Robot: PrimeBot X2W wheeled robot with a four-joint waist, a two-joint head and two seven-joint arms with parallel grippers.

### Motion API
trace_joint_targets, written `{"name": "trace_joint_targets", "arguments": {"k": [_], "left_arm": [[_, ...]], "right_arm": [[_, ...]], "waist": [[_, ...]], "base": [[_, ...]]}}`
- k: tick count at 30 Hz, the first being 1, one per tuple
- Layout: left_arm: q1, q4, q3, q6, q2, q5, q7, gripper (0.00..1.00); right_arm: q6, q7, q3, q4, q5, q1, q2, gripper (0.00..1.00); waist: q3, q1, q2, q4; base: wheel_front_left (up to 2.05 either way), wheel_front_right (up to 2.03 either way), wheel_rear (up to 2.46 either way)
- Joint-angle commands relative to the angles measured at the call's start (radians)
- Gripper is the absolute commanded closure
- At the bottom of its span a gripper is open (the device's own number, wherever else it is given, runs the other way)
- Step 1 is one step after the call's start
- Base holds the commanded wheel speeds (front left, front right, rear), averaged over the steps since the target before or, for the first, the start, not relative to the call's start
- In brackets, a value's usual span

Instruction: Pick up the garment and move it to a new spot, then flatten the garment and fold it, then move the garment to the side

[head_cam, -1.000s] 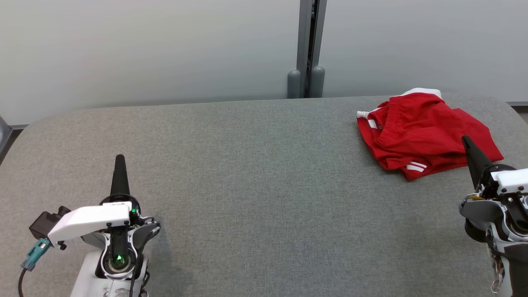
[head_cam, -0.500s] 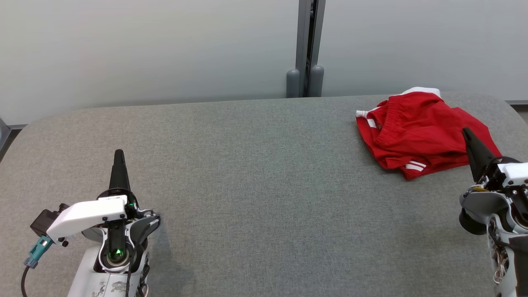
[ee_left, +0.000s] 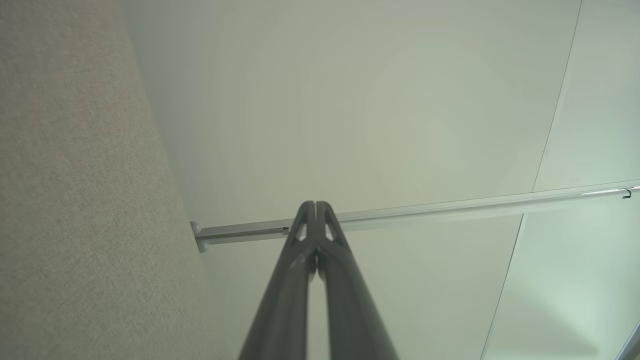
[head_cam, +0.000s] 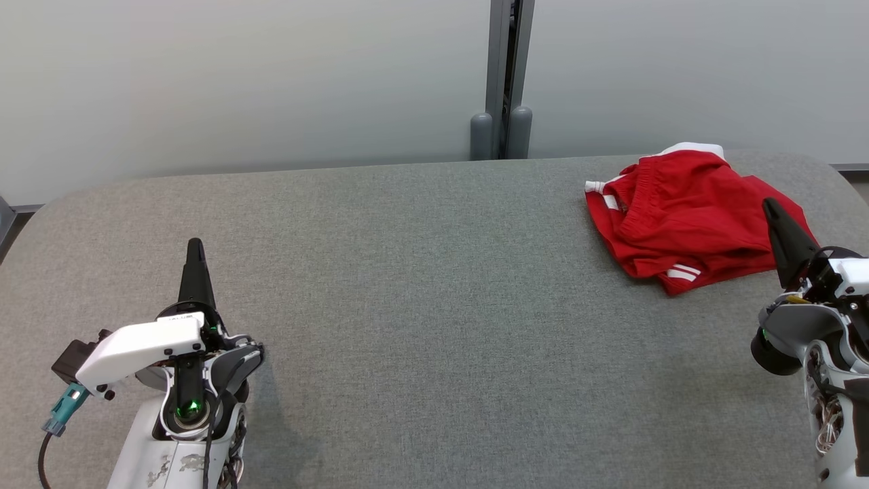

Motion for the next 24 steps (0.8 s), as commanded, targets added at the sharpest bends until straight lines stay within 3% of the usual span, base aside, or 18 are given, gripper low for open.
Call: {"name": "trace_joint_targets", "arguments": {"k": [1,24], "left_arm": [[-0.018,0.001,-0.001,-0.002,0.005,-0.004,0.002,1.0],[-0.018,0.001,-0.001,-0.002,0.005,-0.004,0.002,1.0]], "right_arm": [[0.002,0.002,0.002,0.0,0.008,0.0,-0.008,1.0],[0.002,-0.004,0.009,0.0,0.013,0.001,-0.012,1.0]], "waist": [[0.0,0.0,-0.0001,0.0],[0.0,0.0,-0.0001,0.0]], "base": [[0.0,0.0,0.0],[0.0,0.0,0.0]]}}
